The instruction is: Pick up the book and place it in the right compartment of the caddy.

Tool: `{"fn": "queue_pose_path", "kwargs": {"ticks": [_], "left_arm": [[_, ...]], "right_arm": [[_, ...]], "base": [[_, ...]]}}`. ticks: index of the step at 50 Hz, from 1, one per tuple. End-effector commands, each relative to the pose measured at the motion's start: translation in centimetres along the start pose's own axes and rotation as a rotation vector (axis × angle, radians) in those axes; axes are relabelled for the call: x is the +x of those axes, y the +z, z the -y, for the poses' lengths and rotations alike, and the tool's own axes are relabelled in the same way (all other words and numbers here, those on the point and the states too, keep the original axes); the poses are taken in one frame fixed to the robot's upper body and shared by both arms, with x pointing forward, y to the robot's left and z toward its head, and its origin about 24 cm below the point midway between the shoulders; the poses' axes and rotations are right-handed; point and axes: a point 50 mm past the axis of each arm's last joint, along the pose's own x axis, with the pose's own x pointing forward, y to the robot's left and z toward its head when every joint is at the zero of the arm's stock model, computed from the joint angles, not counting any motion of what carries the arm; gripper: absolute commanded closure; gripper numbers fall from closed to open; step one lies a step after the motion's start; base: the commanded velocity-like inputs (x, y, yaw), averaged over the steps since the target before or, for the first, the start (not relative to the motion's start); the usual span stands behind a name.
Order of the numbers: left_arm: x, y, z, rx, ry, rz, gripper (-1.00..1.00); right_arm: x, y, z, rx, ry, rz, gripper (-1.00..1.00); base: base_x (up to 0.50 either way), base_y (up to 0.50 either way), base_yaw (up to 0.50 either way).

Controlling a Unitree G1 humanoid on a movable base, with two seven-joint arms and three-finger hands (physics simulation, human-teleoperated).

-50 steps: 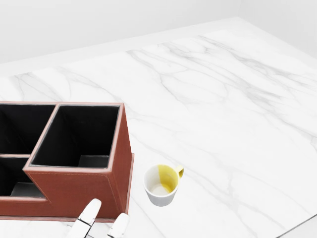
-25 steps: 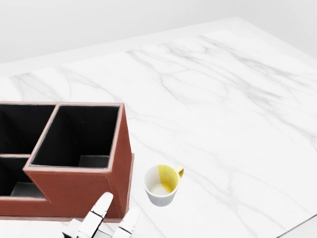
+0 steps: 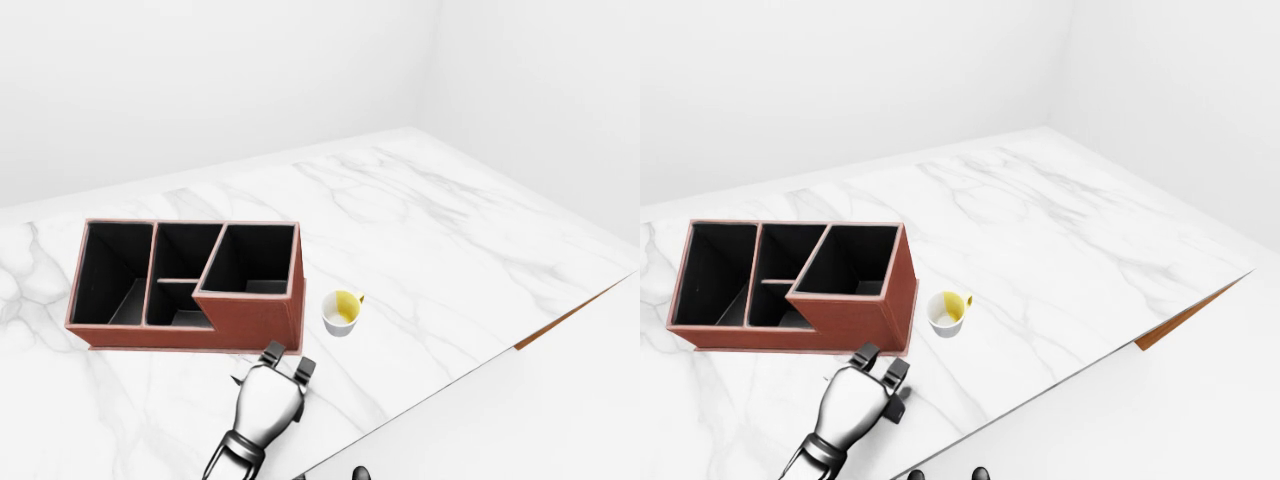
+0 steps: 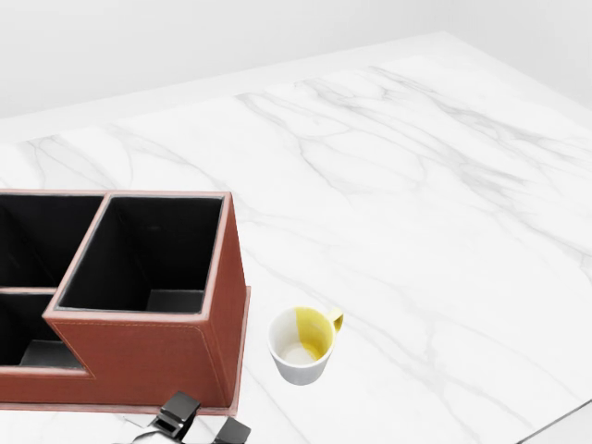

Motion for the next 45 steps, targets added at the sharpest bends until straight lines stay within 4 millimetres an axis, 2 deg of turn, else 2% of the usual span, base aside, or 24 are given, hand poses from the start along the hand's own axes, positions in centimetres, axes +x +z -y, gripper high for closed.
{"fn": "queue_pose_path", "kwargs": {"ticks": [1,11,28,32,39,45], "left_arm": [[-3.7,0.9,5.5,0.028,-0.293,0.082,1.00],[-3.8,1.0,5.7,0.028,-0.305,0.088,1.00],[-3.4,0.9,7.2,0.069,-0.357,0.119,1.00],[-3.2,0.6,5.8,0.071,-0.296,0.098,1.00],[-2.7,-0.6,1.6,0.087,-0.128,0.033,1.00],[-2.7,-1.1,-0.6,0.086,-0.052,-0.010,1.00]], "right_arm": [[0.3,0.4,-0.4,-0.014,0.033,0.018,-1.00],[0.3,0.4,-0.4,-0.014,0.035,0.019,-1.00],[0.3,0.4,-0.5,-0.015,0.037,0.018,-1.00],[0.3,0.4,-0.5,-0.015,0.038,0.018,-1.00],[0.4,0.4,-0.5,-0.016,0.037,0.018,-1.00],[0.4,0.3,-0.5,-0.015,0.036,0.017,-1.00]], "base": [[0.00,0.00,0.00],[0.00,0.00,0.00],[0.00,0.00,0.00],[0.00,0.00,-0.01],[0.00,0.00,0.00],[0.00,0.00,0.00]]}}
